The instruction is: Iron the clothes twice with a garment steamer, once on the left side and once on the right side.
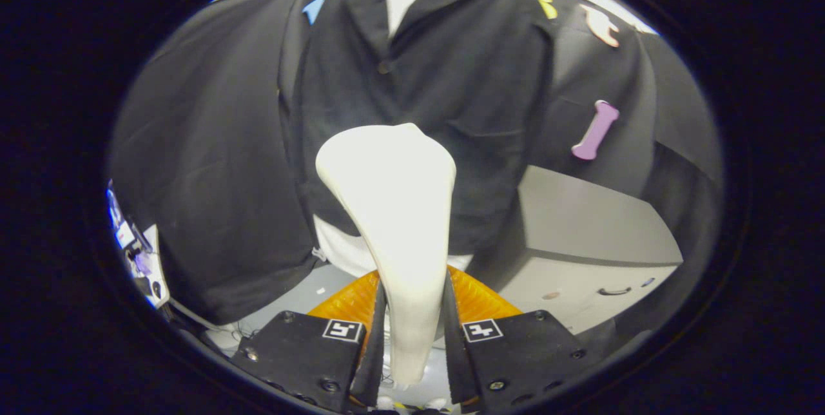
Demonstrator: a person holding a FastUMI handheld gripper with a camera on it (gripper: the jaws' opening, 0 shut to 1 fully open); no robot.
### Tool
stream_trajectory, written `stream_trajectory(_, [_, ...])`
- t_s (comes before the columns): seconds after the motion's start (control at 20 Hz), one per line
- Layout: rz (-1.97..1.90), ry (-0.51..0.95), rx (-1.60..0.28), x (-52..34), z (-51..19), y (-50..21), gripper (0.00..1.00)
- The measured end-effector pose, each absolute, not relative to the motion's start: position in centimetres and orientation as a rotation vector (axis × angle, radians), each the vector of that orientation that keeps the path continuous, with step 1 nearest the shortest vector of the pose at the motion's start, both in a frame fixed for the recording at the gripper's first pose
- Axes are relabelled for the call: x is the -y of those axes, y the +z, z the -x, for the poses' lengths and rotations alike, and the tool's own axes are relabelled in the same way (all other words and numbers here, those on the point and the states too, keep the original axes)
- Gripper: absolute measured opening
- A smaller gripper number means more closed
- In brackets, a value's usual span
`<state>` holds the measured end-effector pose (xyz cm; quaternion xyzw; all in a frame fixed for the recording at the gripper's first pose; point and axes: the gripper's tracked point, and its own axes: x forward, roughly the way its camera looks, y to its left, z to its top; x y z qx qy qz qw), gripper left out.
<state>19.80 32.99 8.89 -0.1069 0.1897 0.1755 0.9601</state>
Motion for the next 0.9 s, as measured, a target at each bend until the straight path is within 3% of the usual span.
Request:
stream_trajectory(0.4, [0.021,0.169,-0.341,-11.5,-12.0,8.8,0.43])
stream_trajectory(0.65, [-0.083,0.08,-0.361,0.3,-4.4,2.6,0.43])
stream_trajectory(0.9, [-0.132,0.089,-0.459,6.4,3.7,-4.2,0.43])
